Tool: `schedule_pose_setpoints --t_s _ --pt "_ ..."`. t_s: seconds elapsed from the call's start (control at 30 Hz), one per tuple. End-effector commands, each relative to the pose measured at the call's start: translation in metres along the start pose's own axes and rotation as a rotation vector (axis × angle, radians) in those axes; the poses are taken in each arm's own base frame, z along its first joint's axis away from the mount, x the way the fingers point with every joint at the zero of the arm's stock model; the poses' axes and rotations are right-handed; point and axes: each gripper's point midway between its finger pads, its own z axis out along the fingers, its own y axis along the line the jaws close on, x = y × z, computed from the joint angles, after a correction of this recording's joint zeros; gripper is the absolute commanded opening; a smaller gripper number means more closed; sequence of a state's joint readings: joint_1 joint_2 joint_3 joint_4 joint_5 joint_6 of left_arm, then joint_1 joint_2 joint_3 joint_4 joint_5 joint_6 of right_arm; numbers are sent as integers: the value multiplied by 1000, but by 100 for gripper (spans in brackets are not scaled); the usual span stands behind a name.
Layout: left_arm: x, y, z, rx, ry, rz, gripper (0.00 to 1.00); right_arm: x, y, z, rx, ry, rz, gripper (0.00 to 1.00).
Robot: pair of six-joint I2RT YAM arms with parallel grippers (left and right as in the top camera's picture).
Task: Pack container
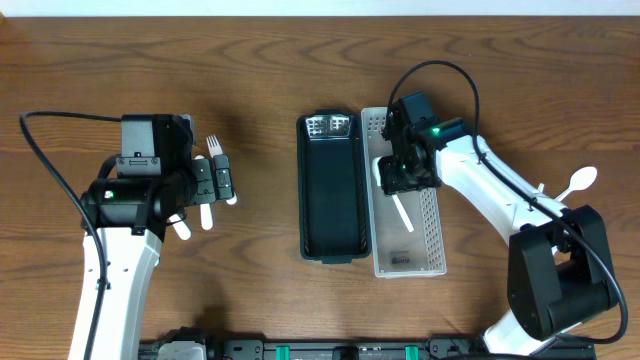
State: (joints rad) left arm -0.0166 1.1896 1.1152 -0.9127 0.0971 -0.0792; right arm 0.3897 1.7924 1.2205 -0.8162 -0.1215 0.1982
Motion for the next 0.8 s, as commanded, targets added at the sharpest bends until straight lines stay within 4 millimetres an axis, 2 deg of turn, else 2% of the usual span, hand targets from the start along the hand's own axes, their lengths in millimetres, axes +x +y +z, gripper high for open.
schedule_pose_setpoints --t_s 0.0,0.1,0.17,0.23,0.3,0.37,0.4,0.43,0.53,0.6,0.7,0.77 --pt "-5 3 -2 -13 -11 -4 98 -14 5 -18 6 -52 -7 54" --pt "-5 3 -2 -13 -11 -4 98 -32 -1 -52 53 -130 -2 52" --pt "-5 3 -2 -13 -11 -4 98 -45 -13 -86 103 -215 23 50" --pt "-5 3 -2 -13 -11 -4 98 -57 -36 -126 180 -323 77 47" --pt "-5 3 -2 -13 -11 -4 98 -59 -61 -156 242 -404 148 47" --pt "-5 3 -2 -13 -11 -4 98 -53 -87 -176 294 -442 239 48" --pt "-5 3 -2 -13 -11 -4 98 -45 -103 -184 325 -445 309 53" --pt "-5 3 -2 -13 -11 -4 98 -33 -123 -189 358 -432 407 59" --pt "-5 3 -2 -13 -11 -4 98 4 -163 -185 404 -339 653 63" --pt "-5 3 -2 -13 -12 -4 98 28 -183 -176 406 -268 778 68" --pt "-6 2 -2 -12 -16 -4 98 56 -205 -153 387 -190 877 77" --pt "-6 2 -2 -12 -17 -4 98 71 -216 -136 377 -152 899 78"
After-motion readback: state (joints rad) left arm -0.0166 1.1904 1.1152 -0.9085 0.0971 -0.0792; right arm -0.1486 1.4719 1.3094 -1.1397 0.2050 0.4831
